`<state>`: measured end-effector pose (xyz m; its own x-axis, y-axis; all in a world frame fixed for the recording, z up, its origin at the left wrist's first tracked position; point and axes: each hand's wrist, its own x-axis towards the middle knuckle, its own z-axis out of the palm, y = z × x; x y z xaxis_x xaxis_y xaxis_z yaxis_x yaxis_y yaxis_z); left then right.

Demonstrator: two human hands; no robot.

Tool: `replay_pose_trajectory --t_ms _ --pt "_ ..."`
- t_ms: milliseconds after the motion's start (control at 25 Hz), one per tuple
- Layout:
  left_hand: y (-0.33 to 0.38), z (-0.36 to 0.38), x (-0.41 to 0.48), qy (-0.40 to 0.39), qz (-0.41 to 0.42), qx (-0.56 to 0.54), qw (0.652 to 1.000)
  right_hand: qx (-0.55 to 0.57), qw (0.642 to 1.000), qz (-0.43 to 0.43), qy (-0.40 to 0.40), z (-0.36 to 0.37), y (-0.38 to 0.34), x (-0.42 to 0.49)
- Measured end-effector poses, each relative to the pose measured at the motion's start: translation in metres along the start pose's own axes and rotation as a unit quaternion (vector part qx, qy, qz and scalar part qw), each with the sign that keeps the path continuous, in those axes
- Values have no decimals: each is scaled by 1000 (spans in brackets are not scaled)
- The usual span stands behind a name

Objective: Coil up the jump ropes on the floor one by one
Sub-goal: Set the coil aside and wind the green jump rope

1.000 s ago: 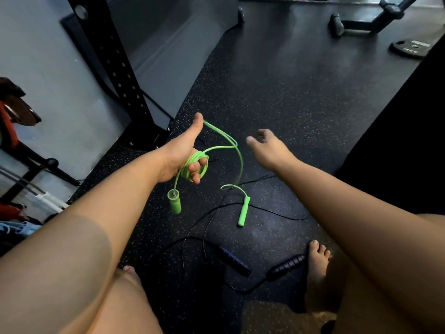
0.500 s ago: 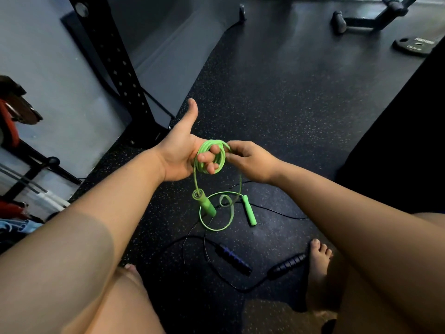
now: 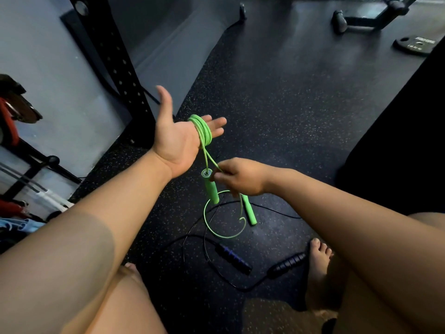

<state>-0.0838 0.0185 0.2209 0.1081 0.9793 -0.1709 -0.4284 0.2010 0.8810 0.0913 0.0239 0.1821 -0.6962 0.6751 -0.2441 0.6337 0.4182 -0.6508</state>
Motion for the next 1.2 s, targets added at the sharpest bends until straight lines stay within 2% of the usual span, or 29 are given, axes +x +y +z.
replay_pose_trajectory --t_ms 120,240,360,440,520,760,840,920,1040,1120,1200 --pt "-13 -1 4 -9 -66 224 972 -9 998 -34 52 -13 -4 -3" --pt "-19 -5 8 -85 -131 370 916 -46 992 -63 95 -26 -2 -6" --pt "-17 -3 1 -148 -168 447 866 -66 986 -64 139 -37 3 -7" --pt "-13 2 -6 -149 -199 455 855 -63 983 -70 161 -44 7 -8" --pt "-10 4 -10 -147 -220 422 867 -28 981 -77 176 -51 13 -7" --pt "3 9 -11 -156 -205 224 940 121 973 -65 185 -41 29 1" --pt "8 7 -13 -126 -175 124 969 156 970 -45 178 -34 29 4" --pt "14 3 -16 -89 -117 -25 989 195 967 -20 164 -24 28 5" --pt "20 -3 -16 -70 -15 -175 982 216 973 25 81 -3 21 1" --pt "20 -7 -12 -44 31 -205 977 179 983 31 9 7 14 -2" --pt "16 -9 -7 -14 56 -200 978 93 996 9 -8 6 7 -3"
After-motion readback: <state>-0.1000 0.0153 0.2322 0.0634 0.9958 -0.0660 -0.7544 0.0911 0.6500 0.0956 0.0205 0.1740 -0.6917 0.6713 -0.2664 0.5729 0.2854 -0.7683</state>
